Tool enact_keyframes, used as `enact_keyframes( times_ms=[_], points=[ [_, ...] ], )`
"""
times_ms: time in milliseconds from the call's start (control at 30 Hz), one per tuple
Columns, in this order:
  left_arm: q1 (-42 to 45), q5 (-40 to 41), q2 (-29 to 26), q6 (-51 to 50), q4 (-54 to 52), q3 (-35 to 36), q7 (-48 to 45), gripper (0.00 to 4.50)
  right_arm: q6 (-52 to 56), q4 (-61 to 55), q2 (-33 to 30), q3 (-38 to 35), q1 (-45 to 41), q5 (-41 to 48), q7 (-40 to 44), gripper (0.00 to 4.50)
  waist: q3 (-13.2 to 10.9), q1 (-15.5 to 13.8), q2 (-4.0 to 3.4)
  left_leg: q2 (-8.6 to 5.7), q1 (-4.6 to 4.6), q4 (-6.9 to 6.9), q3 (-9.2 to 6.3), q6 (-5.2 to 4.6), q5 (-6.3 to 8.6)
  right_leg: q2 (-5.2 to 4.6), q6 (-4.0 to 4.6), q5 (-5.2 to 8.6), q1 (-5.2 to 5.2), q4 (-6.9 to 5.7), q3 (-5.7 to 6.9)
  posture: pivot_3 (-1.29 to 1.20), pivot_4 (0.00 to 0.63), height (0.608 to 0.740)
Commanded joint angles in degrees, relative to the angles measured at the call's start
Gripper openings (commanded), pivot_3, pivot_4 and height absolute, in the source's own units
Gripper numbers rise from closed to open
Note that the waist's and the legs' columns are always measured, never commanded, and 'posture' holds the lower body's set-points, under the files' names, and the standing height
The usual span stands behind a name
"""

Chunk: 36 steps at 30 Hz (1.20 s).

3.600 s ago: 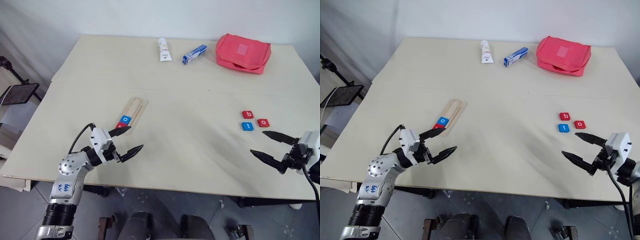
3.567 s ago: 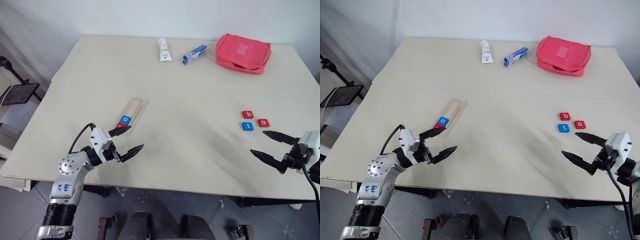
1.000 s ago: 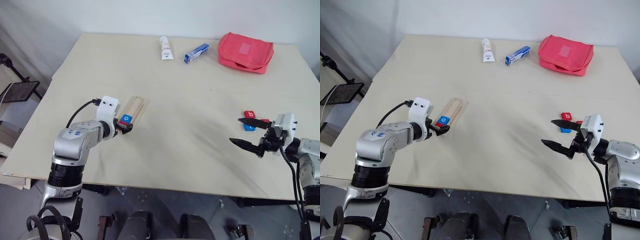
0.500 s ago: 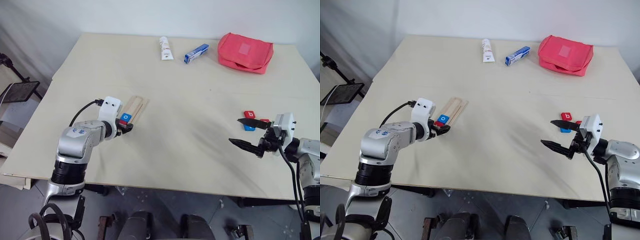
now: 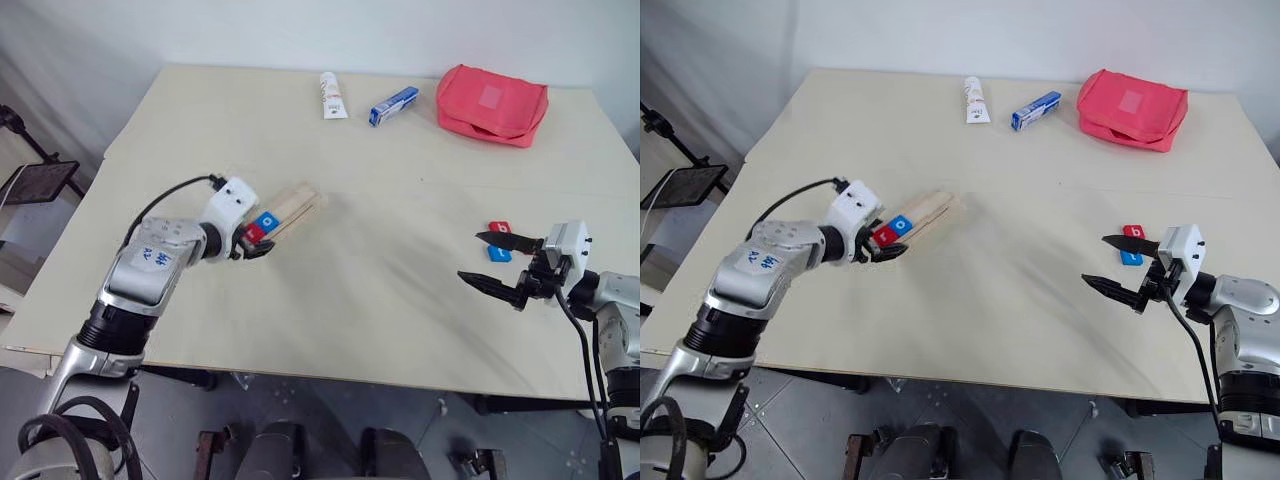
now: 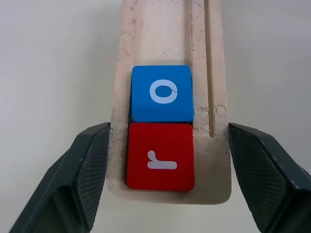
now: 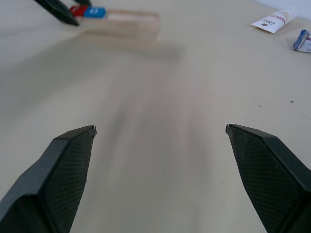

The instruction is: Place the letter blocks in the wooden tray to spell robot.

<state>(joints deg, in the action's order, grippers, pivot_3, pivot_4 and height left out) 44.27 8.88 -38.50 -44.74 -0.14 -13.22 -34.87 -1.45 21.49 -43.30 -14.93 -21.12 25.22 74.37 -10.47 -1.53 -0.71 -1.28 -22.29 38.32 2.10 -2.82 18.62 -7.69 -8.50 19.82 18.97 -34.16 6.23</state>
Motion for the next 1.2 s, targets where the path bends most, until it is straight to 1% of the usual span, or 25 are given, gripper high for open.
enact_keyframes(
  times_ms=[33, 100, 200, 267, 333, 433, 467, 533, 667, 833, 967, 1167, 1200],
  points=[
    [3.41, -1.95, 0.21, 7.89, 1.69, -2.60, -6.09, 3.40, -1.51, -0.41, -0.22, -1.00, -0.32, 0.44, -0.28, 4.50, 0.00, 0.07, 0.00, 0.00, 0.00, -0.01, 0.01, 0.00, 0.00, 0.00, 0.00, 0.00, 0.00, 0.00, 0.01, 0.00, 0.150, 0.740],
    [5.91, -2.71, 1.91, 10.54, 4.10, -4.95, -9.69, 3.40, -1.96, -0.97, -0.13, -1.48, 0.34, 0.93, -0.30, 4.50, 0.00, 0.13, 0.00, 0.01, 0.01, -0.02, 0.03, 0.00, 0.00, 0.01, 0.00, 0.00, 0.02, 0.00, 0.02, 0.00, 0.150, 0.740],
    [9.23, -3.74, 6.17, 12.31, 7.22, -9.12, -14.43, 3.40, -2.23, -2.89, -0.44, -3.00, 2.56, 2.13, -0.34, 4.50, 0.00, -0.15, 0.00, 0.00, -0.03, 0.04, 0.02, -0.02, -0.01, 0.00, 0.00, 0.00, 0.04, -0.08, 0.07, 0.00, 0.150, 0.740],
    [10.08, -4.22, 8.48, 12.49, 8.26, -10.41, -15.80, 3.40, -2.25, -3.78, -0.91, -3.98, 4.03, 2.73, -0.10, 4.50, 0.00, -0.15, 0.01, -0.03, -0.09, 0.08, 0.01, -0.05, 0.01, -0.04, 0.00, 0.00, 0.11, -0.19, 0.07, 0.00, 0.150, 0.740],
    [10.59, -4.68, 10.63, 12.17, 8.77, -11.71, -16.98, 3.40, -2.42, -4.50, -1.79, -5.08, 5.96, 3.15, 0.80, 4.50, -0.01, -0.02, 0.02, -0.04, -0.24, 0.13, 0.04, -0.06, 0.01, -0.07, -0.01, 0.00, 0.40, -0.42, 0.07, 0.00, 0.150, 0.740],
    [11.31, -6.26, 14.92, 12.15, 10.25, -14.62, -17.85, 3.40, -2.83, -6.68, -3.83, -7.85, 11.58, 4.56, 4.28, 4.50, -0.02, -0.13, 0.03, -0.03, -0.37, 0.21, 0.05, -0.06, 0.01, -0.09, -0.01, 0.00, 0.66, -0.75, 0.08, 0.00, 0.150, 0.740],
    [11.43, -6.79, 16.02, 12.00, 10.61, -15.50, -18.20, 3.40, -5.84, -7.30, -4.07, -8.99, 13.50, 3.59, 4.03, 4.50, -0.02, -0.27, 0.03, -0.03, -0.38, 0.25, 0.04, -0.06, 0.01, -0.09, -0.01, 0.00, 0.67, -0.79, 0.09, 0.00, 0.150, 0.740],
    [11.47, -7.72, 17.64, 11.93, 11.13, -16.49, -18.60, 3.40, -5.59, -8.35, -4.85, -10.32, 16.58, 4.57, 5.14, 4.50, -0.04, -0.19, 0.06, -0.03, -0.45, 0.39, 0.05, -0.11, 0.04, -0.10, -0.01, 0.00, 0.65, -0.78, 0.10, 0.00, 0.150, 0.740],
    [11.17, -9.90, 19.70, 11.67, 10.88, -18.70, -18.70, 3.40, -5.26, -9.39, -5.47, -12.80, 20.11, 5.41, 4.66, 4.50, -0.05, 0.11, 0.08, 0.01, -0.55, 0.64, 0.12, -0.14, 0.05, -0.10, -0.01, 0.00, 0.65, -0.73, 0.08, 0.00, 0.150, 0.740],
    [10.59, -12.16, 21.66, 12.41, 10.44, -20.33, -18.65, 3.40, -4.92, -12.52, -4.05, -15.14, 23.97, 5.85, 1.95, 4.50, -0.05, -0.04, 0.07, 0.04, -0.56, 0.76, 0.16, -0.16, 0.03, -0.10, -0.01, 0.00, 0.63, -0.73, 0.01, 0.00, 0.150, 0.740],
    [10.26, -12.96, 22.99, 11.76, 10.36, -20.42, -18.57, 3.40, -4.77, -14.43, -3.27, -15.67, 26.46, 6.14, 0.24, 4.50, -0.05, -0.20, 0.07, 0.01, -0.58, 0.78, 0.12, -0.17, 0.03, -0.11, -0.01, 0.00, 0.63, -0.73, 0.00, 0.00, 0.150, 0.740],
    [9.74, -13.35, 24.00, 10.82, 9.42, -20.13, -19.11, 3.40, -4.88, -15.71, -2.97, -15.36, 27.78, 6.57, -1.46, 4.50, -0.05, -0.18, 0.07, -0.01, -0.60, 0.78, 0.10, -0.17, 0.03, -0.12, -0.01, 0.00, 0.63, -0.73, 0.01, 0.00, 0.150, 0.740],
    [9.58, -13.35, 24.03, 10.79, 9.15, -20.13, -19.34, 3.75, -4.93, -15.72, -2.93, -15.22, 27.77, 6.51, -1.69, 4.50, -0.05, -0.17, 0.07, -0.01, -0.60, 0.78, 0.10, -0.17, 0.03, -0.12, -0.01, 0.00, 0.63, -0.73, 0.01, 0.00, 0.150, 0.740]
  ],
)
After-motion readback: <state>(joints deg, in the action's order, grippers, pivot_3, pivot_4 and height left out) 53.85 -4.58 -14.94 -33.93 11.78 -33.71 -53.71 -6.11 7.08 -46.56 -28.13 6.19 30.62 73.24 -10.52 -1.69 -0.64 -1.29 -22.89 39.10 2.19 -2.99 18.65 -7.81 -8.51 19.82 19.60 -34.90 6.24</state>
